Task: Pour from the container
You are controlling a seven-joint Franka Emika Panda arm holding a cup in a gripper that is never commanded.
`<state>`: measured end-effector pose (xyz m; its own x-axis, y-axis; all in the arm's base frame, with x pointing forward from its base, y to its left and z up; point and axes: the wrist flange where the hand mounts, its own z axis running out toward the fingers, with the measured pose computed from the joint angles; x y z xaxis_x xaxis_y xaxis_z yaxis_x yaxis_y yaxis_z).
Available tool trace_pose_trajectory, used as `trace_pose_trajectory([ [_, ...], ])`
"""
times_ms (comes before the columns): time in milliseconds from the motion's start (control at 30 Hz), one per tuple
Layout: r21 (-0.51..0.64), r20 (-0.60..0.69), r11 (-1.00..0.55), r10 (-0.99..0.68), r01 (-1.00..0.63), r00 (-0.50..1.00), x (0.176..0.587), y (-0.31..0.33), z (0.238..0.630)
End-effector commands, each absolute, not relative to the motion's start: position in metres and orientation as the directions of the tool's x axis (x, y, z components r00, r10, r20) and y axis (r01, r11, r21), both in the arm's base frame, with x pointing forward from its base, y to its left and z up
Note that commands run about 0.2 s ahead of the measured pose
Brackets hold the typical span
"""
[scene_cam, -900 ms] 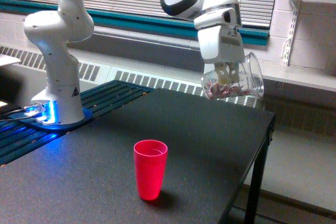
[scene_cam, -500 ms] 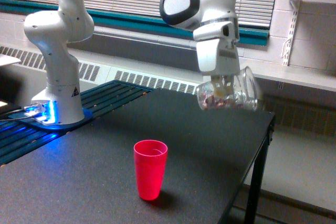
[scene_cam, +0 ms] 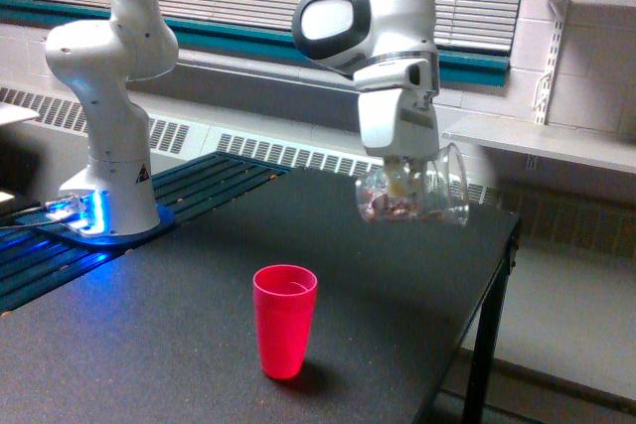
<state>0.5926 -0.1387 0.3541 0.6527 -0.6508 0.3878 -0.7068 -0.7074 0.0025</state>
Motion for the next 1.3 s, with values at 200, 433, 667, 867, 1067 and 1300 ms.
trace_pose_trajectory([
  [200,-0.010,0.400,-0.628,-0.716,-0.778,0.572,0.571,-0.152,0.352],
  [433,0.003,0.404,-0.602,-0.730,-0.798,0.552,0.559,-0.155,0.347],
  [667,0.015,0.403,-0.578,-0.743,-0.816,0.534,0.545,-0.159,0.341],
  [867,0.018,0.399,-0.558,-0.756,-0.829,0.518,0.533,-0.160,0.336],
  [1067,0.026,0.395,-0.540,-0.767,-0.841,0.505,0.522,-0.161,0.331],
  [1300,0.038,0.388,-0.527,-0.775,-0.849,0.499,0.508,-0.160,0.325],
])
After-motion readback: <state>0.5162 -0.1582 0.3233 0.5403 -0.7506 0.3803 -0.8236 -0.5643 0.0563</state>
